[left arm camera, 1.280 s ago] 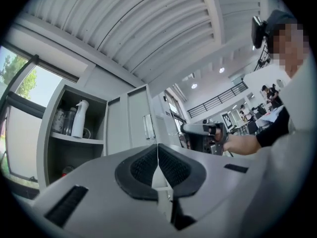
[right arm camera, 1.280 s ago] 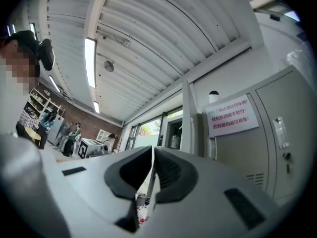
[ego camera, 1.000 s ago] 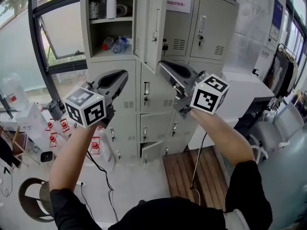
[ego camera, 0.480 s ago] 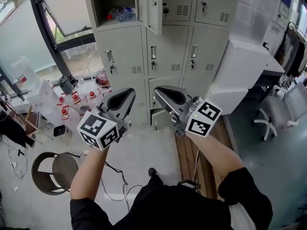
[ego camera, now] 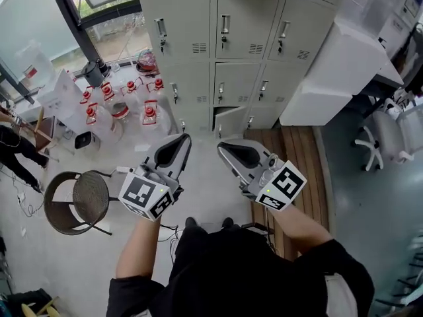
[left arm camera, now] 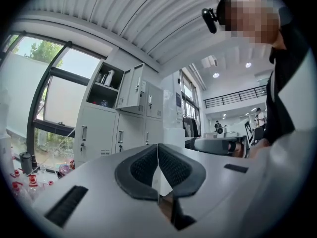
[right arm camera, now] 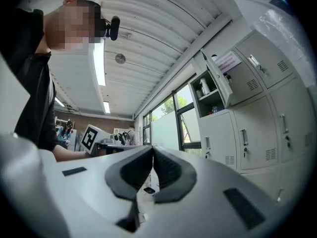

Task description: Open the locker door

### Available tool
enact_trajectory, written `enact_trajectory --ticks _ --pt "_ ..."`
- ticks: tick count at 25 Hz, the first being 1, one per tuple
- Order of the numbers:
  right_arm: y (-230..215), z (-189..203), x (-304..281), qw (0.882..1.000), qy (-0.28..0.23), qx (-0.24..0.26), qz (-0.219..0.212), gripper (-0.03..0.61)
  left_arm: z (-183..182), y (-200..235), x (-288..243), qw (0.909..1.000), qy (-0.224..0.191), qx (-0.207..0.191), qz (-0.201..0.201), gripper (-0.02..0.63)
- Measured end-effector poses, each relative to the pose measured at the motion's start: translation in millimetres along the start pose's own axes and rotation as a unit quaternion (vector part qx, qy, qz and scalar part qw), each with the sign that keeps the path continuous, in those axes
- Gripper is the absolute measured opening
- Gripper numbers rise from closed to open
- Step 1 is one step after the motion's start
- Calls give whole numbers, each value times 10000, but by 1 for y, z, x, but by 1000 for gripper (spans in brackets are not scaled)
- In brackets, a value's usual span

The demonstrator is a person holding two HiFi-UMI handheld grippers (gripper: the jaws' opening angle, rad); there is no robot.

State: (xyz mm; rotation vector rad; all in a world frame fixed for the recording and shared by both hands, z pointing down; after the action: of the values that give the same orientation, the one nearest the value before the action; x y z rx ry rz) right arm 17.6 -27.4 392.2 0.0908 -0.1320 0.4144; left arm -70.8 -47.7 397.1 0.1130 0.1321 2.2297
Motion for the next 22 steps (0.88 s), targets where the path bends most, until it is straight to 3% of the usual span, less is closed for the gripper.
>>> enact_trajectory --ticks 7,11,16,22 --pt "51 50 1 9979 -214 -158 595 15 72 -9 49 9992 133 -72 368 17" --pt "81 92 -14 9974 134 -72 700 14 91 1 76 9982 75 204 563 17" --pt "95 150 -30 9939 521 -304 918 14 125 32 104 9966 252 198 754 17" --pt "110 171 -41 9932 690 -185 919 12 164 56 131 9933 413 368 1011 17"
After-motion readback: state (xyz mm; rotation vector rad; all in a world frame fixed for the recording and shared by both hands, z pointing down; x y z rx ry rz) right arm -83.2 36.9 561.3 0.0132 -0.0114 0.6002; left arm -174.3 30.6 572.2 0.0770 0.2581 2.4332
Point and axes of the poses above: the fingertips, and each gripper's own axes: x backward along the fingers, y to its left, z out of its underside, the point moved 1 cm from there along x, backward along the fingers, and after that the axes turned 5 degrees about x, right-handed, at the moved point
